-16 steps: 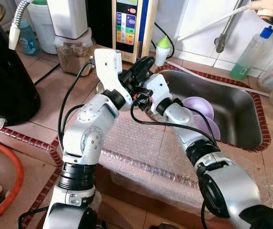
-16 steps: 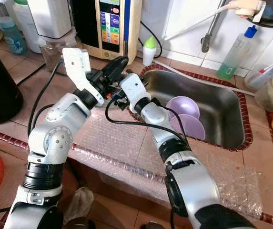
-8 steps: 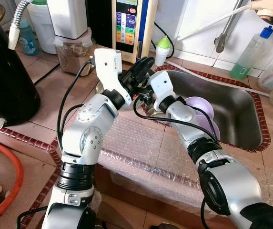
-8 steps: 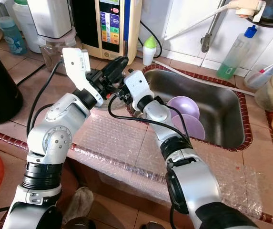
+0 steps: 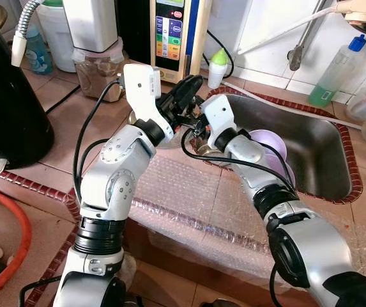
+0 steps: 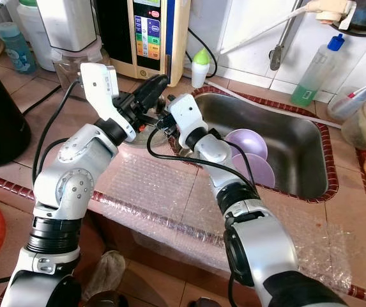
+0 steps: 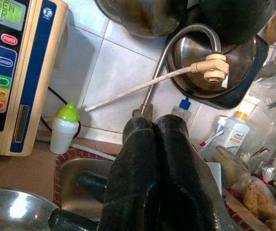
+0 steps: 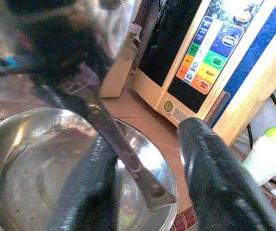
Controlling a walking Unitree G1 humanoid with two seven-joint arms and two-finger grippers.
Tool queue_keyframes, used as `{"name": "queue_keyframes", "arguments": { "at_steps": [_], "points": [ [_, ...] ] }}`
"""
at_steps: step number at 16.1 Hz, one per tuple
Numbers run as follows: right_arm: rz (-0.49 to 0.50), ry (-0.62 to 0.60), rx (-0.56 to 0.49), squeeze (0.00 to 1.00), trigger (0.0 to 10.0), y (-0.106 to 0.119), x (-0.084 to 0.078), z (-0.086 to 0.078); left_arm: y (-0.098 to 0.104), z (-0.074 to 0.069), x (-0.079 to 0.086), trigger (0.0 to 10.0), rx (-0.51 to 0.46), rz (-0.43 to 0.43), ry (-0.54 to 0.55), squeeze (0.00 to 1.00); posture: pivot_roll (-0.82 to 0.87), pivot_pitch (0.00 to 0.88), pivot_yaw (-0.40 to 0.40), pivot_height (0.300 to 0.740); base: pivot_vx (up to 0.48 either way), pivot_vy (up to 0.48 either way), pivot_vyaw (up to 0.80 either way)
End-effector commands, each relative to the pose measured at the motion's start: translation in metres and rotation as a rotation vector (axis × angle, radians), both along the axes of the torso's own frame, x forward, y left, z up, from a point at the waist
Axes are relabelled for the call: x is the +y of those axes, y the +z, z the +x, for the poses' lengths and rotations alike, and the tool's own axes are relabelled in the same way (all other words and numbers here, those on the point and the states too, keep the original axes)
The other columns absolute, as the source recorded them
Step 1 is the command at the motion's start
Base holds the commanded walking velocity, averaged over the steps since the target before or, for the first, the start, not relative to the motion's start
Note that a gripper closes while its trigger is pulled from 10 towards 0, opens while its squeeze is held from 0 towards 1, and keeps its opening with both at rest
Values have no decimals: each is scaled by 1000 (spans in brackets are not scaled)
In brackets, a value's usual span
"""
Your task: Kitchen organization
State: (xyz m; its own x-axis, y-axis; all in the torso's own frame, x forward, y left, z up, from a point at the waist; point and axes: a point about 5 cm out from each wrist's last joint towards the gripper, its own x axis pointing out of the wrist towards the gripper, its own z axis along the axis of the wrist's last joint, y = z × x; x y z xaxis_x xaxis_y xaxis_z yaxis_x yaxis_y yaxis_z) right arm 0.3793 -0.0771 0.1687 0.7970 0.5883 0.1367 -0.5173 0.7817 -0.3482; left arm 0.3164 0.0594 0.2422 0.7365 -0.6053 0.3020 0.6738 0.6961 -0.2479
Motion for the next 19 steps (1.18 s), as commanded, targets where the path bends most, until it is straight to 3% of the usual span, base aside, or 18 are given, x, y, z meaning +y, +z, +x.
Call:
{"name": "queue_keyframes", "arguments": {
  "at_steps": [1,10,14,15,16,17,18,19],
  "points": [
    [15,-16,-12,0,0,3,-6,1,6,0,-3,0,-26,6,-6,0,54,13,-43,740,0,0,0],
    [24,-23,-15,0,0,4,-9,2,5,1,-3,39,-32,21,-3,0,56,8,-39,740,0,0,0],
    [11,-18,-22,0,0,4,-9,2,5,2,0,1020,-37,31,13,0,56,7,-39,740,0,0,0],
    [17,-33,-22,0,0,5,-11,2,5,2,1,2980,-41,39,23,0,57,7,-39,740,0,0,0],
    [17,-44,-27,0,0,6,-13,3,5,3,2,10000,-42,45,32,27,57,7,-39,740,0,0,0],
    [16,-47,-29,0,0,6,-14,3,5,3,2,10000,-42,46,36,27,57,14,-39,740,0,0,0],
    [18,-69,-38,0,0,9,-18,5,3,3,5,10000,-35,41,35,1000,58,12,-39,740,0,0,0],
    [19,-77,-40,0,0,11,-19,6,3,2,6,10000,-34,44,39,1000,59,12,-39,740,0,0,0]
  ]
}}
